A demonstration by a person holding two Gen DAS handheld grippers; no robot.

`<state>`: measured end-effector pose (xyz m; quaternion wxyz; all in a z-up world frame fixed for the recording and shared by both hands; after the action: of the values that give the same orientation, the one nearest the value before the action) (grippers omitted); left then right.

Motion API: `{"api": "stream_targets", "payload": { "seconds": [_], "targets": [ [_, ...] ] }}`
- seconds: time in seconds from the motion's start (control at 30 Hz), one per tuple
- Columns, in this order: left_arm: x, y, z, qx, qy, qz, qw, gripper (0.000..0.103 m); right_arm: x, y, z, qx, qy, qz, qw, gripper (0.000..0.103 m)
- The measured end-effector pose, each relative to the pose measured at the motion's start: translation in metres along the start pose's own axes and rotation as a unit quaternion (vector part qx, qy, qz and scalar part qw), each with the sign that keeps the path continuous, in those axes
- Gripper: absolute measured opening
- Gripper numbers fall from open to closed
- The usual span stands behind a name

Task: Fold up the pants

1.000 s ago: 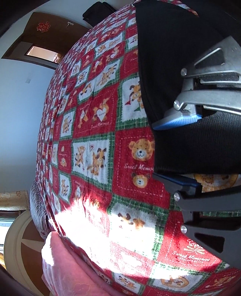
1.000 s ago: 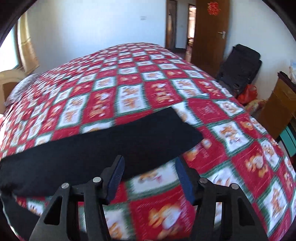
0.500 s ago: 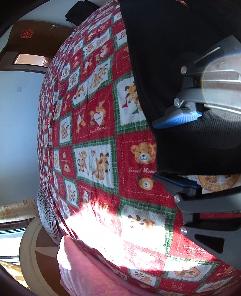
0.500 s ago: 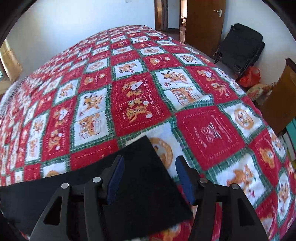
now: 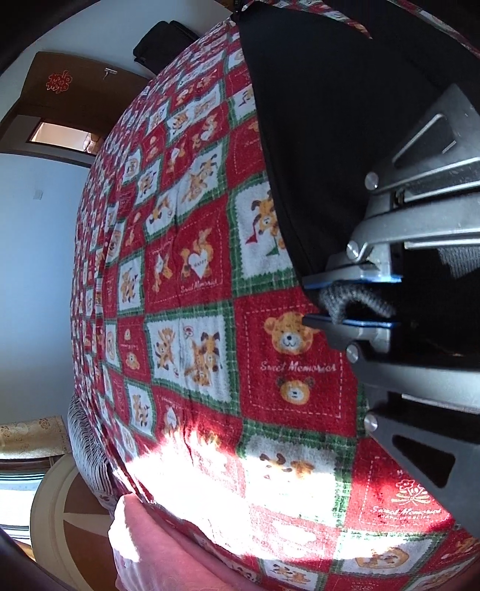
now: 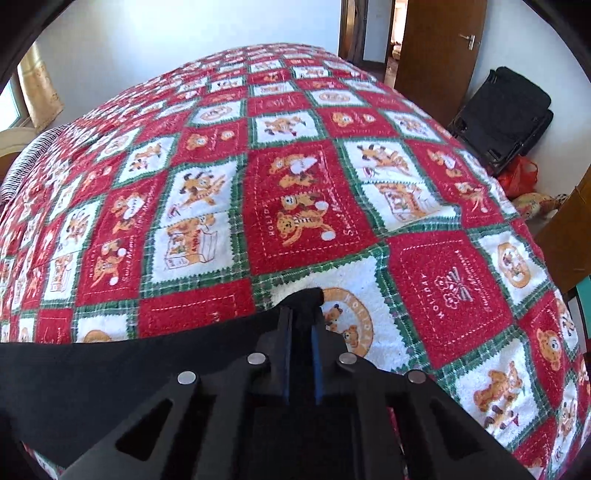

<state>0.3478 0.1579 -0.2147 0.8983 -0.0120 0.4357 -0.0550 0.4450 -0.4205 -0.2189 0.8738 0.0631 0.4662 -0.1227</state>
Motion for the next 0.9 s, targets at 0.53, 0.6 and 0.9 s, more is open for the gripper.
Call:
{"api": "stream_targets", "payload": {
  "seconds": [0.53, 0.6, 0.9],
  "targets": [
    [-0.053, -0.004, 0.009, -0.015, -0.084, -0.039, 0.9956, 0.012, -0.134, -0.012, -0.024, 0.008, -0.135, 0.038, 0.99, 0.007],
    [-0.063, -0.003, 0.008, -0.017, -0.096, -0.044, 0.9942, 0.012, -0.147, -0.015, -0.031, 0.007, -0.15, 0.045, 0.988, 0.007],
    [-0.106, 0.0, -0.011, -0.031, -0.146, -0.071, 0.9863, 0.012, -0.192, -0.045, -0.083, 0.032, -0.187, 0.064, 0.98, 0.007]
  ]
}}
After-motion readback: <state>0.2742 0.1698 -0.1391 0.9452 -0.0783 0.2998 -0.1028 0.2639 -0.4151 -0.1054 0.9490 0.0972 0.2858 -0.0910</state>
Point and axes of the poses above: each gripper's, at about its wrist camera, not at the fingertips, and x roughly the way its jaws point, y to its left, z to its top, the point moved 9 cm from there along x, roughly the way its jaws point
